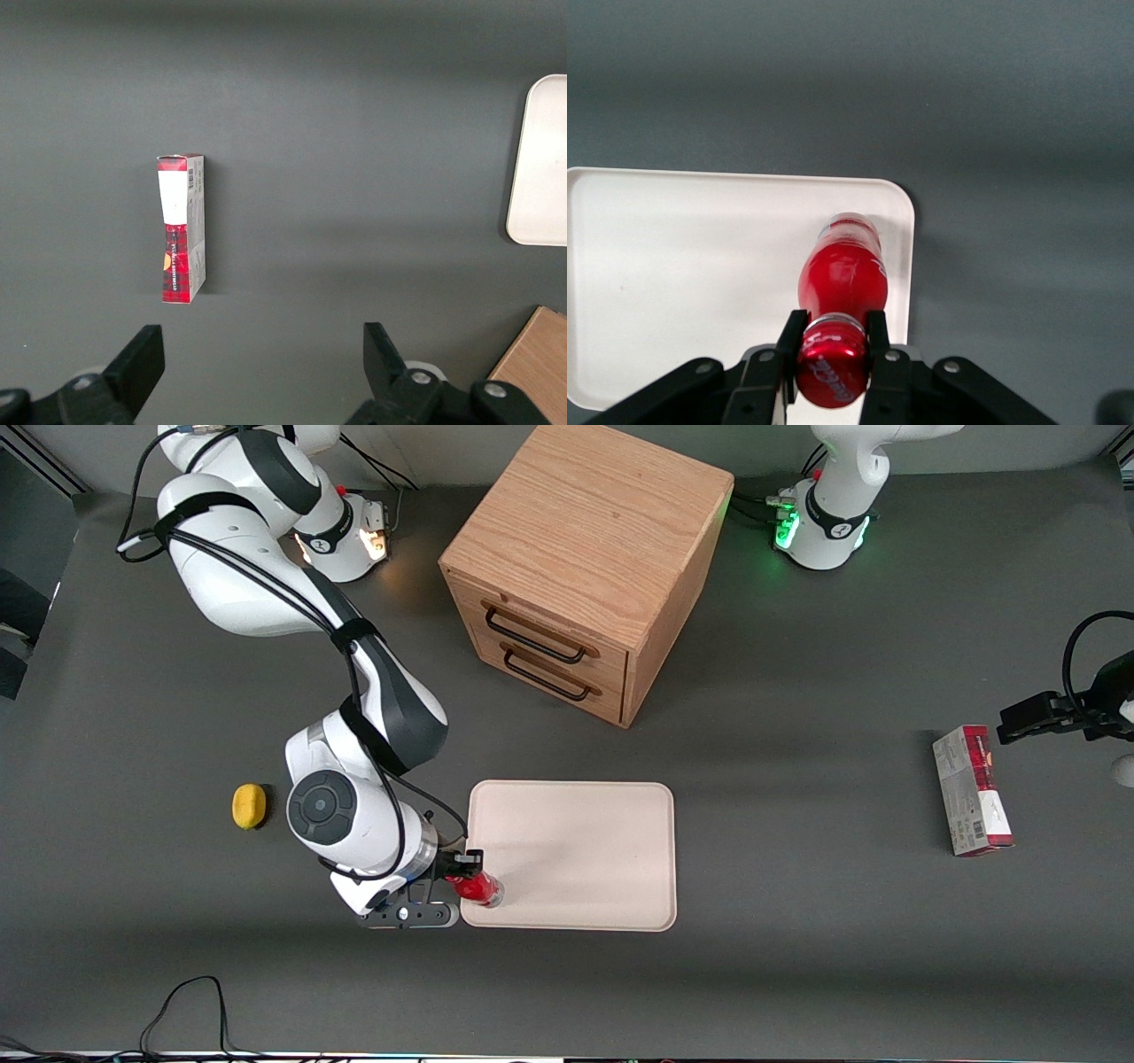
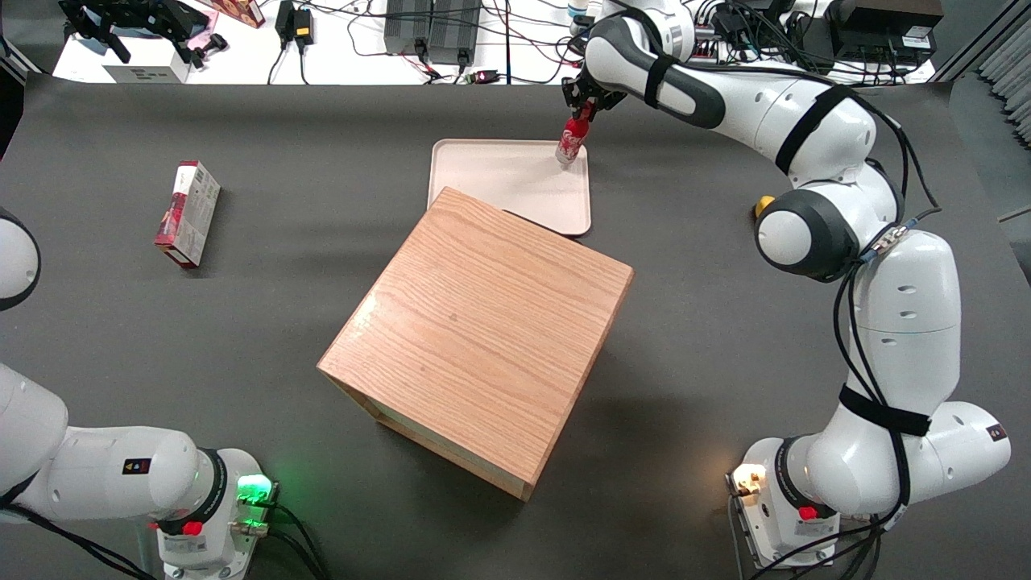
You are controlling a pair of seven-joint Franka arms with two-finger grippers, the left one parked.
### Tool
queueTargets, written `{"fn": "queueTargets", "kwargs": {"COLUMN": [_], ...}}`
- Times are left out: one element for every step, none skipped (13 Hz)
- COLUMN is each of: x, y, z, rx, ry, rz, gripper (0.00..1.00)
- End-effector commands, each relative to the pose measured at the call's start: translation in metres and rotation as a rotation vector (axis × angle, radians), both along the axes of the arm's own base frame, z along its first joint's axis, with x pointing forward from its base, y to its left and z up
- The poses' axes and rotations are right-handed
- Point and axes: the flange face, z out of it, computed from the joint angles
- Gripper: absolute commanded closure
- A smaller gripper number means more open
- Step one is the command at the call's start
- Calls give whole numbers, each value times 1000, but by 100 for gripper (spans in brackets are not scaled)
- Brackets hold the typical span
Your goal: Place coke bottle on tray
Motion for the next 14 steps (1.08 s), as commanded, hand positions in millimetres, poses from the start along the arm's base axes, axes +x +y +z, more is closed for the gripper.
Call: {"fn": "queueTargets", "kwargs": {"x": [1,0,1,3,3,2,1,-4,-18,-35,-53,-71,-85,-104], "y": [3,3,2,1,0,-1,-4,-12,-19,-22,-37,-51,-80,-101], "z": [6,4,5,7,13,21,38,46,69,90,113,137,155,176], "rx": [-1,-5,0,4,6,5,4,-15,-42,-67,-61,-50,-55,-41], "ry": [-29,-25,-36,-49,-55,-61,-72,-40,-14,-7,18,25,42,63], "rz": [12,14,12,10,13,17,17,13,18,27,8,-6,-14,-7], "gripper": [34,33,14,0,0,0,0,0,0,0,0,0,0,0]}}
